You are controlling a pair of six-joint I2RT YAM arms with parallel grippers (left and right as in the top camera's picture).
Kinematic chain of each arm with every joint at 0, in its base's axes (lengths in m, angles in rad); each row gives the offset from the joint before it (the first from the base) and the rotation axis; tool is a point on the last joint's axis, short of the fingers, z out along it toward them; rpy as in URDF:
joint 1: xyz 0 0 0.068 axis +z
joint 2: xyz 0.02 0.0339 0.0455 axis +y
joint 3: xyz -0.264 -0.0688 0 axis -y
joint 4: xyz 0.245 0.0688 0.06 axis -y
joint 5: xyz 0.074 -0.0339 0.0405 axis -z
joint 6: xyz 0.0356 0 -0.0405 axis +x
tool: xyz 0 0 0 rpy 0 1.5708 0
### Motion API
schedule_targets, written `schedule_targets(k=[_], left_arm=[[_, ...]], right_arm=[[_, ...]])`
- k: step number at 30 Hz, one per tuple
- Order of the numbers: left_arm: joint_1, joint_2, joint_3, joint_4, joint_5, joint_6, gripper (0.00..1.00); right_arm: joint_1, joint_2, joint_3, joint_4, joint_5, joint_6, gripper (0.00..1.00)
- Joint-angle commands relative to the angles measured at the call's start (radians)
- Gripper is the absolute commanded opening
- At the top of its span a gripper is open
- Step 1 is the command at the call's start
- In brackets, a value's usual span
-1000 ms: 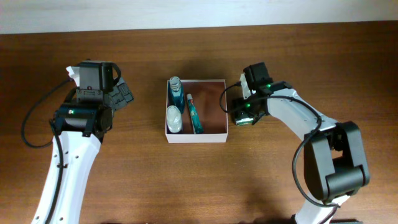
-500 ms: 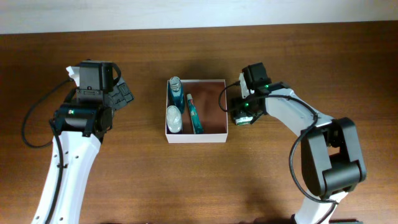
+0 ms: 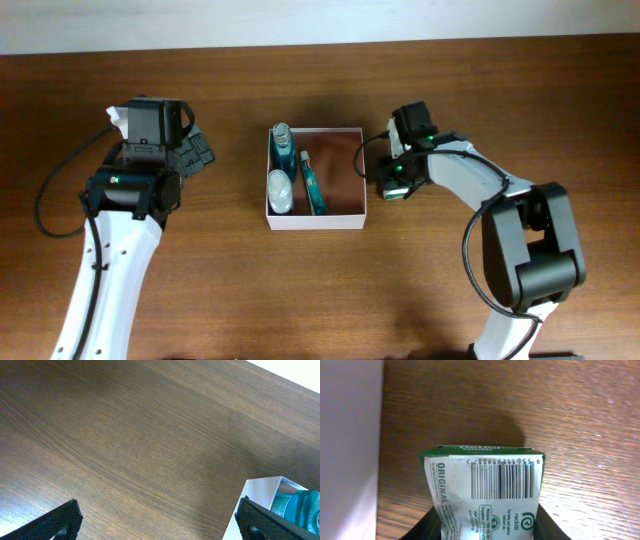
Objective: Pack container
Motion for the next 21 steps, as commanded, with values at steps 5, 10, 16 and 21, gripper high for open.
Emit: schedule_targets(k=[5,10,16,21], left_arm=[[0.003,0.005,0.008,-0.001,0.0,-0.005,0.99],[0.003,0.005,0.008,-0.001,0.0,-0.005,0.99],[0.003,0.005,0.008,-0.001,0.0,-0.005,0.99],[0.003,0.005,0.008,-0.001,0.0,-0.005,0.99]], right_arm=[[-0.084,-0.005,0.016,-0.076,0.015,0.004,0.35],[-0.068,-0.099,0.116,-0.198,0.009,0.004,0.35],[0.006,-0.238,0.218,-0.298,-0.013,0.033,0.34],[0.071,-0.311,0.223,-0.286,-0.014,0.096,0.34]])
